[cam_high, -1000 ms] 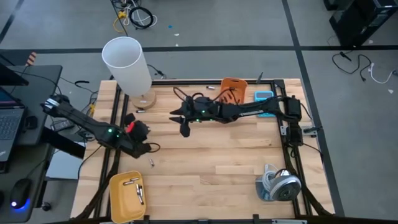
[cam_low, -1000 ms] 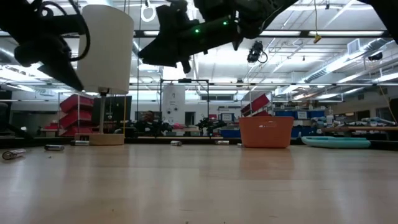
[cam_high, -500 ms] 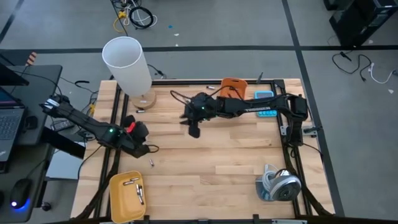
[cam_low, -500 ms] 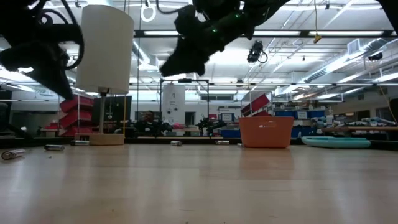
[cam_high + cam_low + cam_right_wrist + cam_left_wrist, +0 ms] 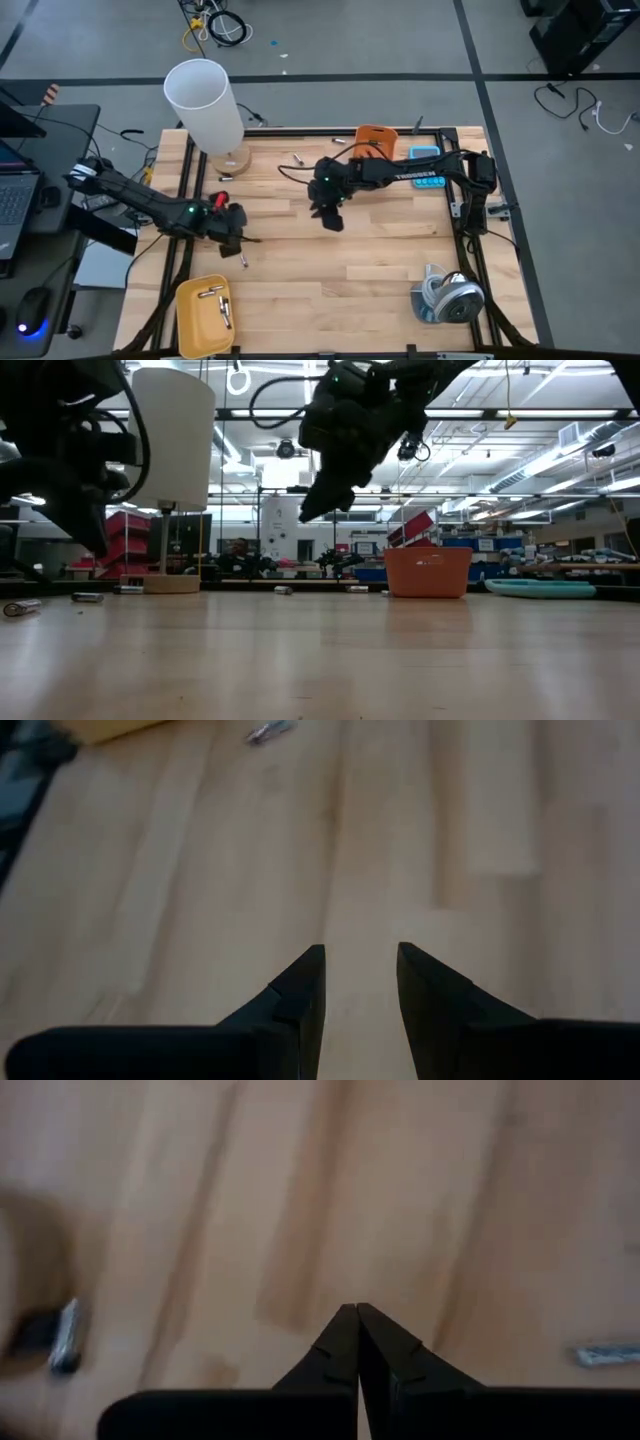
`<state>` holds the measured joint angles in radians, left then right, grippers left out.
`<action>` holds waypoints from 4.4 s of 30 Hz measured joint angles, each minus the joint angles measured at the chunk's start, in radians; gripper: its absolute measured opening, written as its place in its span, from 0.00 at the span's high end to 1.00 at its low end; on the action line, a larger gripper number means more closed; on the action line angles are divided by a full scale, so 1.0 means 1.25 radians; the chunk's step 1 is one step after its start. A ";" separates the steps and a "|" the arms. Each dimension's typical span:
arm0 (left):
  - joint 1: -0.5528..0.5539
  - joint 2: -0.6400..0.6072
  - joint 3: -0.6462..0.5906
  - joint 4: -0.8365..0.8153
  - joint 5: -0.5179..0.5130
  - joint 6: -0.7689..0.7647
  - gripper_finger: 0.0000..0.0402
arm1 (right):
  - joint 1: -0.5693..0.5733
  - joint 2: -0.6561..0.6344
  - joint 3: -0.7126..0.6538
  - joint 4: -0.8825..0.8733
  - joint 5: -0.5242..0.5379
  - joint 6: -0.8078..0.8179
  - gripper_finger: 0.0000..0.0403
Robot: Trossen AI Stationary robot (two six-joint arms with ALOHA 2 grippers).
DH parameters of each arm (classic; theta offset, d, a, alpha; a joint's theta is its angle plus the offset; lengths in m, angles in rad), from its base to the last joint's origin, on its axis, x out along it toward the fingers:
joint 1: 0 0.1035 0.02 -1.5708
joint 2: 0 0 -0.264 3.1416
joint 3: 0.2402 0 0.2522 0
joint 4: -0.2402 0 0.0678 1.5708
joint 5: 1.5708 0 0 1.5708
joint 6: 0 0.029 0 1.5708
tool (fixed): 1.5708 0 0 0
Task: Sort batteries
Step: Put the silver battery into the yellow bin
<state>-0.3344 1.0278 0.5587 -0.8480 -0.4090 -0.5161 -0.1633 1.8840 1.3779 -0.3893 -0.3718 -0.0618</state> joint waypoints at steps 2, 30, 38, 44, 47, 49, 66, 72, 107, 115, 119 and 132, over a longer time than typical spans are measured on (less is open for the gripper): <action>0.000 0.006 -0.014 0.050 0.025 0.055 1.00 | -0.005 0.000 -0.016 -0.010 -0.037 -0.005 0.72; 0.001 0.072 -0.096 0.050 -0.004 -0.069 0.98 | -0.009 0.000 -0.057 -0.068 -0.083 -0.058 0.72; 0.001 0.080 -0.096 0.035 0.008 -0.095 0.98 | -0.009 0.000 -0.057 -0.068 -0.083 -0.057 0.72; 0.001 0.080 -0.096 0.036 0.029 -0.089 0.96 | -0.009 0.000 -0.057 -0.068 -0.083 -0.057 0.72; 0.001 0.080 -0.096 0.043 0.029 -0.072 0.92 | -0.009 0.000 -0.057 -0.068 -0.083 -0.059 0.72; 0.001 0.080 -0.096 0.046 0.021 -0.071 0.88 | -0.010 0.000 -0.057 -0.068 -0.083 -0.060 0.72; 0.001 0.080 -0.096 0.071 -0.032 -0.050 0.57 | -0.009 0.000 -0.057 -0.068 -0.083 -0.071 0.72; 0.001 0.080 -0.118 0.116 -0.024 -0.048 0.56 | -0.009 0.000 -0.058 -0.068 -0.083 -0.079 0.72; 0.000 0.077 -0.152 0.179 0.015 -0.143 0.97 | -0.009 0.000 -0.058 -0.129 -0.082 -0.094 0.72; 0.000 0.080 -0.141 0.213 -0.009 -0.156 0.96 | -0.009 0.000 -0.058 -0.129 -0.082 -0.094 0.72; 0.000 0.080 -0.125 0.251 -0.016 -0.155 0.97 | -0.009 0.000 -0.058 -0.129 -0.082 -0.094 0.72; 0.000 0.079 -0.124 0.368 -0.021 -0.158 0.97 | -0.007 0.000 -0.058 -0.124 -0.082 -0.094 0.72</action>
<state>-0.3344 1.1267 0.4034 -0.3879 -0.4347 -0.7133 -0.1726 1.8835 1.3060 -0.5446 -0.4747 -0.1791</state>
